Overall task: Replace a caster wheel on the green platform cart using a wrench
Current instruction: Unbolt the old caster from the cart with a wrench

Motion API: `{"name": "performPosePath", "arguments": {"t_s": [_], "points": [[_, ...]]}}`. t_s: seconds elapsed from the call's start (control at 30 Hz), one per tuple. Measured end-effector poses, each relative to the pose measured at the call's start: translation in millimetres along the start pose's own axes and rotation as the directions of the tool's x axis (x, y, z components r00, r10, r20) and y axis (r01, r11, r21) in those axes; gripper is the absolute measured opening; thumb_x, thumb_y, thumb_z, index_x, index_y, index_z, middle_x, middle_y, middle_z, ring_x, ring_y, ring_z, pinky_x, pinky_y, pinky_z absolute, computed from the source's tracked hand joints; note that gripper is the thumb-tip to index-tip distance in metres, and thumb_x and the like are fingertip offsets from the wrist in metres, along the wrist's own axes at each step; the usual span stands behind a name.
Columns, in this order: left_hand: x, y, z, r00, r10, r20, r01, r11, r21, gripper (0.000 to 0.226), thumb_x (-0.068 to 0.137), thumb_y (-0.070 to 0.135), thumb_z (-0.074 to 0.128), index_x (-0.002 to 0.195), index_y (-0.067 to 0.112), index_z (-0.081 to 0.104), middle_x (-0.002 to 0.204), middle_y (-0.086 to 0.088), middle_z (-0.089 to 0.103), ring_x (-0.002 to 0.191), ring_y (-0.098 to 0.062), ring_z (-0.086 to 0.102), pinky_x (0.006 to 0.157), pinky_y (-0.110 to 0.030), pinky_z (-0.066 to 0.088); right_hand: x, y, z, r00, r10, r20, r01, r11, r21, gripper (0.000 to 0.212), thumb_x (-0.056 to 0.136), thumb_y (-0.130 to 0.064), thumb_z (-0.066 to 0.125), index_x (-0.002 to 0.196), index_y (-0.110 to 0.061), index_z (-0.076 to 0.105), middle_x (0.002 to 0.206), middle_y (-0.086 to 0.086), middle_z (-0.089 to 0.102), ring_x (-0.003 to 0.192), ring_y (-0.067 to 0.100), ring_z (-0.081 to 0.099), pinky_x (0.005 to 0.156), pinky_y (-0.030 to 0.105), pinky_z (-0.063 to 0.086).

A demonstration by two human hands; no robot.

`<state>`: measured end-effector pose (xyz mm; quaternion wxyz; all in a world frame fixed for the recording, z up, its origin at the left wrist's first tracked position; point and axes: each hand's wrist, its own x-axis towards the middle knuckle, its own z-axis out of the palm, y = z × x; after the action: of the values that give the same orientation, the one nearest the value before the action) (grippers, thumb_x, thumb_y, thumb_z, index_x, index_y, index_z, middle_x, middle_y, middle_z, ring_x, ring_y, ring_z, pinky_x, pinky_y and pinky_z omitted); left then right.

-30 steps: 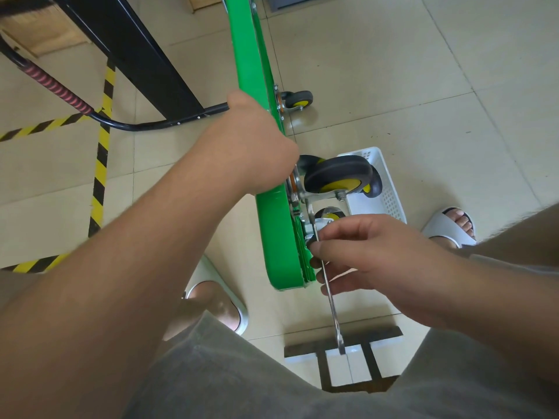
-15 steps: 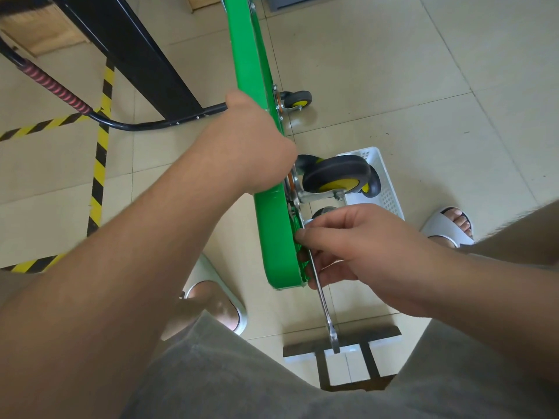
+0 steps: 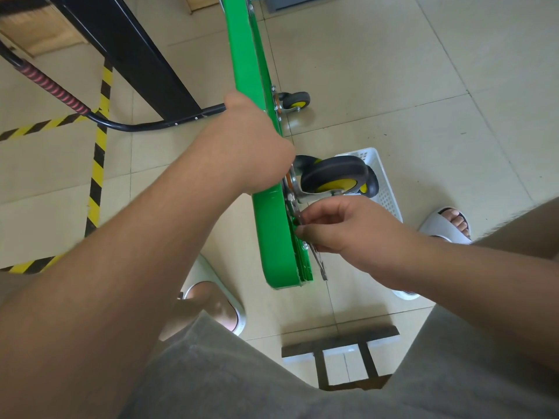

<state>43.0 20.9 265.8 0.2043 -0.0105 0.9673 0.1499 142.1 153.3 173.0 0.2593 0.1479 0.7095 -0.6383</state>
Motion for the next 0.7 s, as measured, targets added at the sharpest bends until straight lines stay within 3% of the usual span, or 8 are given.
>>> {"name": "performPosePath", "arguments": {"t_s": [0.13,0.27,0.33,0.47,0.53,0.6,0.7], "points": [[-0.5,0.1,1.1,1.000,0.017,0.005,-0.017,0.999,0.037,0.033,0.100,0.017,0.053,0.118,0.009,0.027,0.109,-0.014,0.057,0.084,-0.027,0.067,0.067,-0.042,0.057,0.2,2.1,-1.4,0.999,-0.042,0.014,0.042,0.999,-0.035,0.012,0.089,-0.022,0.077,0.101,-0.022,0.078,0.097,0.000,0.079,0.096,0.018,0.074,0.096,0.041,0.059],[0.0,-0.3,1.0,1.000,0.004,-0.026,-0.004,1.000,0.001,0.035,0.099,0.017,0.054,0.119,0.010,0.026,0.104,-0.012,0.056,0.071,-0.019,0.059,0.046,-0.030,0.039,0.4,4.9,-5.3,0.995,-0.098,0.029,0.102,0.982,-0.159,0.011,0.090,-0.025,0.075,0.102,-0.026,0.076,0.094,-0.004,0.078,0.091,0.013,0.074,0.091,0.036,0.060],[0.1,-0.9,1.5,1.000,0.001,-0.009,-0.001,1.000,-0.006,0.032,0.100,0.015,0.052,0.115,0.011,0.024,0.112,-0.014,0.057,0.078,-0.022,0.065,0.047,-0.029,0.041,0.2,8.5,-7.5,0.992,-0.119,0.040,0.125,0.967,-0.222,0.011,0.091,-0.026,0.075,0.101,-0.028,0.076,0.092,-0.006,0.077,0.088,0.011,0.073,0.087,0.032,0.060],[-0.5,-1.4,0.0,0.999,0.024,-0.022,-0.024,0.999,-0.027,0.037,0.099,0.018,0.054,0.124,0.008,0.029,0.108,-0.014,0.058,0.072,-0.022,0.061,0.049,-0.030,0.042,0.0,18.7,-11.9,0.985,-0.163,0.060,0.174,0.910,-0.377,0.007,0.091,-0.027,0.074,0.097,-0.031,0.074,0.087,-0.010,0.073,0.083,0.006,0.068,0.075,0.020,0.052],[-0.1,-2.4,1.6,0.999,0.044,-0.024,-0.044,0.999,-0.010,0.037,0.099,0.019,0.055,0.126,0.008,0.032,0.098,-0.013,0.056,0.073,-0.022,0.061,0.052,-0.031,0.043,1.8,24.2,-15.0,0.982,-0.165,0.088,0.186,0.859,-0.477,0.010,0.090,-0.027,0.073,0.099,-0.031,0.073,0.090,-0.011,0.073,0.083,0.008,0.069,0.077,0.025,0.057],[-0.2,-3.1,2.8,0.994,0.071,-0.085,-0.072,0.997,-0.008,0.057,0.094,0.026,0.059,0.141,0.001,0.035,0.078,-0.005,0.045,0.062,-0.017,0.048,0.052,-0.031,0.036,6.6,30.6,-18.3,0.980,-0.163,0.115,0.199,0.811,-0.549,0.012,0.087,-0.028,0.073,0.099,-0.032,0.073,0.092,-0.008,0.072,0.080,0.017,0.072,0.074,0.038,0.062],[1.4,-4.6,5.1,0.992,0.065,-0.109,-0.065,0.998,0.001,0.066,0.092,0.028,0.061,0.146,0.000,0.034,0.073,-0.003,0.039,0.059,-0.015,0.041,0.059,-0.035,0.036,16.5,37.8,-24.1,0.971,-0.167,0.169,0.238,0.696,-0.678,0.013,0.086,-0.027,0.072,0.099,-0.027,0.073,0.093,-0.001,0.070,0.081,0.022,0.070,0.073,0.045,0.061]]}}
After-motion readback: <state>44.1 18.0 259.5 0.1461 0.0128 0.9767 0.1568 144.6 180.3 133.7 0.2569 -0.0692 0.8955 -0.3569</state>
